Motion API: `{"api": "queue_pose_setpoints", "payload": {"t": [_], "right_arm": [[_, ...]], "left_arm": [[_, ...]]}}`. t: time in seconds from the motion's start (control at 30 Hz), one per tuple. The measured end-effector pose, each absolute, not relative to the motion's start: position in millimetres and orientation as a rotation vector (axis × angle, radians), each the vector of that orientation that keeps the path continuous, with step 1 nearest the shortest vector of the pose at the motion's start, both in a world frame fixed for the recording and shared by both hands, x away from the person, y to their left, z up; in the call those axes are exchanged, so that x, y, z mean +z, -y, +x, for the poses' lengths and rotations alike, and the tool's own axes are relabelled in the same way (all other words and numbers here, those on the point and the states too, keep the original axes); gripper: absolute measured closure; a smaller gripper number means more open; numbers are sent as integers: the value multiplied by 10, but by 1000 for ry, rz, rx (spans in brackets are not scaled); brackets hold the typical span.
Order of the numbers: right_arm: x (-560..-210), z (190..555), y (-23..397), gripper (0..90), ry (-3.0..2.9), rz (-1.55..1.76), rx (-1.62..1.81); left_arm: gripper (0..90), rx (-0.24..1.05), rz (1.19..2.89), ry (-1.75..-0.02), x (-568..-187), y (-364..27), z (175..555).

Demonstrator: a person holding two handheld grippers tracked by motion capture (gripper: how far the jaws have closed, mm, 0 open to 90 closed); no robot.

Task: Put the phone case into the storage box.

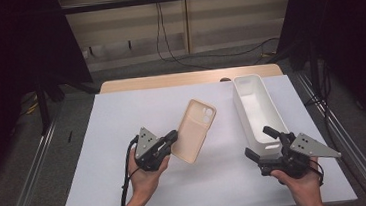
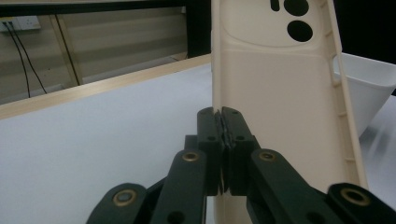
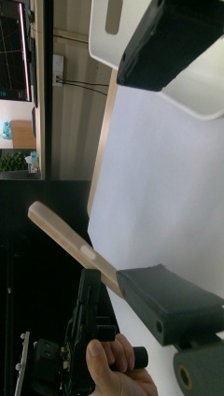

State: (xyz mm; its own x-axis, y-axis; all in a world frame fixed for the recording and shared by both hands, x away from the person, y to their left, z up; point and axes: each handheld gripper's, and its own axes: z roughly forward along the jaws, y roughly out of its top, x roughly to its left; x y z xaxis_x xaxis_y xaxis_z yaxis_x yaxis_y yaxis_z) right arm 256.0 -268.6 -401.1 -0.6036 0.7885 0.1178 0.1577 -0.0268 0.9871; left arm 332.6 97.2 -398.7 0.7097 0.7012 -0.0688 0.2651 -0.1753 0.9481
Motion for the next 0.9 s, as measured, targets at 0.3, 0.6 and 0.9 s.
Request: {"api": "queue_pose_setpoints", "payload": {"t": [0.3,0.6,0.9], "right_arm": [[-3971,2646,2544,96,-1767,994,1692],[-3918,2776,2414,110,-1785,985,1688],[-3849,2902,2306,164,-1795,994,1720]], "left_arm": [[875,459,1761,-754,-3985,-904,3321],[875,462,1760,-754,-3979,-885,3319],[875,458,1774,-754,-3992,-838,3321]]}}
